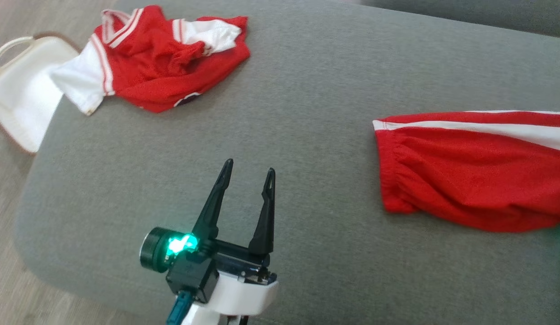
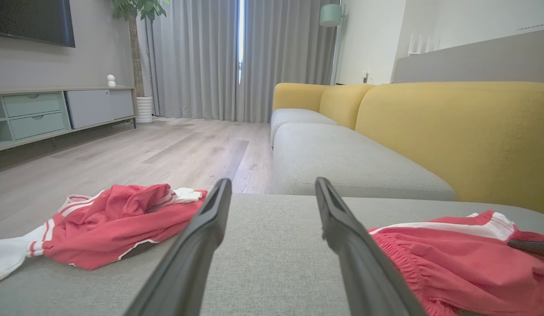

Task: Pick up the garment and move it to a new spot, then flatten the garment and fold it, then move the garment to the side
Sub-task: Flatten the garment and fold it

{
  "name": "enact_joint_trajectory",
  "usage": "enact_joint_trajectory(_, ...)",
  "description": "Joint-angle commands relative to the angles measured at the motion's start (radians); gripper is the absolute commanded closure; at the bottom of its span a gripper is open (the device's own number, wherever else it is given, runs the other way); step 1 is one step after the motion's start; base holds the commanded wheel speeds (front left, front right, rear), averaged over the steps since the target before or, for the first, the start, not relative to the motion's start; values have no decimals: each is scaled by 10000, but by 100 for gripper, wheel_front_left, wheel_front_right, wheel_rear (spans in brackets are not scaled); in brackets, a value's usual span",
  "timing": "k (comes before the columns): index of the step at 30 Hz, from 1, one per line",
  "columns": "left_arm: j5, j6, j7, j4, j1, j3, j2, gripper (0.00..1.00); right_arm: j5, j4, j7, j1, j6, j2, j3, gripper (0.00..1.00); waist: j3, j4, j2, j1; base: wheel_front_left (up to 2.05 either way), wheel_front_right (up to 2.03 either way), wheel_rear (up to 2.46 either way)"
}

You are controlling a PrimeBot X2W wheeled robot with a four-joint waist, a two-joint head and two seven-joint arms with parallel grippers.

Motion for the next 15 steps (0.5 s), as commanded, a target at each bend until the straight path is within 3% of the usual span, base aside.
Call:
enact_joint_trajectory(1, 123, -46, -50, -339, -138, 409, -48, 0, -115, -74, -224, 38, -9, -314, 122, 100, -121, -379, 0, -1, 0, 0, 0)
enact_joint_trajectory(10, 295, -331, -51, -152, -93, 618, -58, 0, -732, 76, -763, -82, -9, -960, 10, 100, -509, -1888, 0, -1, 0, 0, 0)
enact_joint_trajectory(15, 292, -399, -51, -98, -153, 614, -60, 0, -805, -354, -1068, -407, -9, -880, 200, 100, -513, -2305, 0, -1, 0, 0, 0)
